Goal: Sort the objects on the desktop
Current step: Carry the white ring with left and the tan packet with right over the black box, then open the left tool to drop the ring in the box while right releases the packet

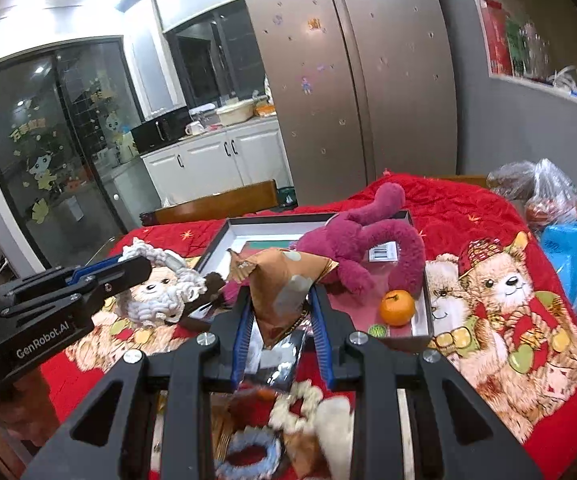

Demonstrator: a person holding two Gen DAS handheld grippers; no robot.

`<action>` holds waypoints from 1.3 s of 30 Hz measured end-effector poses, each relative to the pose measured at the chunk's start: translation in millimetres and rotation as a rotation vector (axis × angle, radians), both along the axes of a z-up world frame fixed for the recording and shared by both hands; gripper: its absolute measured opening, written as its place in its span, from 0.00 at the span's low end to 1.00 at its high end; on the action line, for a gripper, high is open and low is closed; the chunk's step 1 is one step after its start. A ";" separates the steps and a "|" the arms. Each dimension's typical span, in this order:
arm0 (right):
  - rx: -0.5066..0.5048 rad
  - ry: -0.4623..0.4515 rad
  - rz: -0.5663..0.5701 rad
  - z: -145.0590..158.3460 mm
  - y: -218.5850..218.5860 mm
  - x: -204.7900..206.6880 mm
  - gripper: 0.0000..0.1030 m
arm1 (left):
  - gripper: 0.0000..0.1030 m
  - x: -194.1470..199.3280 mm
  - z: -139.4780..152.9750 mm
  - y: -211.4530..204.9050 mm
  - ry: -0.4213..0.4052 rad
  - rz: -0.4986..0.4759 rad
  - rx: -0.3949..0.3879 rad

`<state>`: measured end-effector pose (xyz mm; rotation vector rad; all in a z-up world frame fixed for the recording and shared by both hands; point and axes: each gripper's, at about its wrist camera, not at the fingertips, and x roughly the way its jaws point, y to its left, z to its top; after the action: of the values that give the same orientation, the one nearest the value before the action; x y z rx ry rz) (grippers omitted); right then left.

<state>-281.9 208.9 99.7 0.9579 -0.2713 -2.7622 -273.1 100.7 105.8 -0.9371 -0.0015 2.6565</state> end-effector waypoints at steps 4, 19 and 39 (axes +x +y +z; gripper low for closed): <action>-0.012 -0.080 -0.008 -23.7 4.5 -35.7 0.28 | 0.14 -25.9 -17.5 8.4 -0.014 0.011 -0.022; 0.103 -0.131 -0.042 -65.9 5.4 -73.9 0.28 | 0.14 -71.1 -60.9 -7.0 -0.032 0.057 -0.108; 0.088 -0.168 -0.035 -76.5 1.9 -78.6 0.28 | 0.15 -74.6 -66.5 -6.5 -0.051 0.047 -0.106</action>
<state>-360.5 210.8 23.1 1.2206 -0.1958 -2.7486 -347.7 94.2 39.3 -1.0498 0.1076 2.6978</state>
